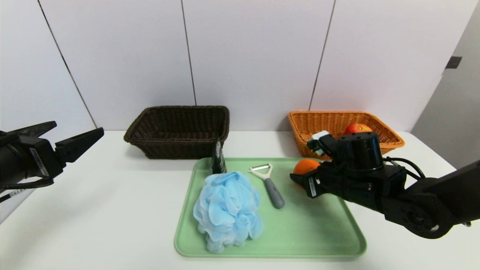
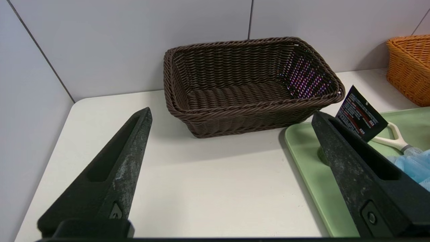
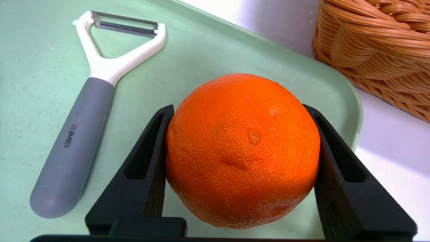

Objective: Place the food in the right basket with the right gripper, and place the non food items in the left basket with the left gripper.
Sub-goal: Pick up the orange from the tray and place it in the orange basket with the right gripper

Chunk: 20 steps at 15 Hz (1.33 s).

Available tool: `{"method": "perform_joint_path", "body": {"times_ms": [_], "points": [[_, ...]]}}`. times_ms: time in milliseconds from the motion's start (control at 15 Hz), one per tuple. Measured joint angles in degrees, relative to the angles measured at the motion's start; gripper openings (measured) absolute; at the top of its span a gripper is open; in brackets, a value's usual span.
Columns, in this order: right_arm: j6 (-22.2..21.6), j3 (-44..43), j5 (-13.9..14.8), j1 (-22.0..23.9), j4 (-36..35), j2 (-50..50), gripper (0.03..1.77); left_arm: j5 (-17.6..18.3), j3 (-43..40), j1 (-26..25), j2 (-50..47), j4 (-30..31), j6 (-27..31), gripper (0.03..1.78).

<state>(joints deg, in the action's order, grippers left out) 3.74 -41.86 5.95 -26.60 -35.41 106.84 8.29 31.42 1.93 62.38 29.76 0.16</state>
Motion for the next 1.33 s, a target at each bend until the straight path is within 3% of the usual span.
{"method": "perform_joint_path", "body": {"times_ms": [400, 667, 933, 1200, 1333], "points": [[1.27, 0.41, 2.36, -3.27, 0.17, -4.13, 1.15, -0.09, -0.2, 0.0, -0.15, 0.09, -0.02, 1.69], [4.17, -4.3, 2.43, -4.02, 3.36, -11.25, 1.15, -0.13, -0.3, 0.0, -0.5, 0.09, -0.32, 1.69], [4.33, -14.51, 1.95, 0.56, 9.53, -13.53, 1.15, -0.16, -0.5, 0.0, -0.83, 0.12, -0.38, 1.69], [4.05, -20.98, 1.93, 8.58, 11.19, -8.3, 1.15, -0.13, -0.91, 0.0, -1.0, 0.11, -0.37, 1.69], [3.91, -22.44, 2.06, 10.4, 11.11, -4.88, 1.15, -0.11, -1.07, 0.0, -1.02, 0.11, -0.38, 1.69]]}}
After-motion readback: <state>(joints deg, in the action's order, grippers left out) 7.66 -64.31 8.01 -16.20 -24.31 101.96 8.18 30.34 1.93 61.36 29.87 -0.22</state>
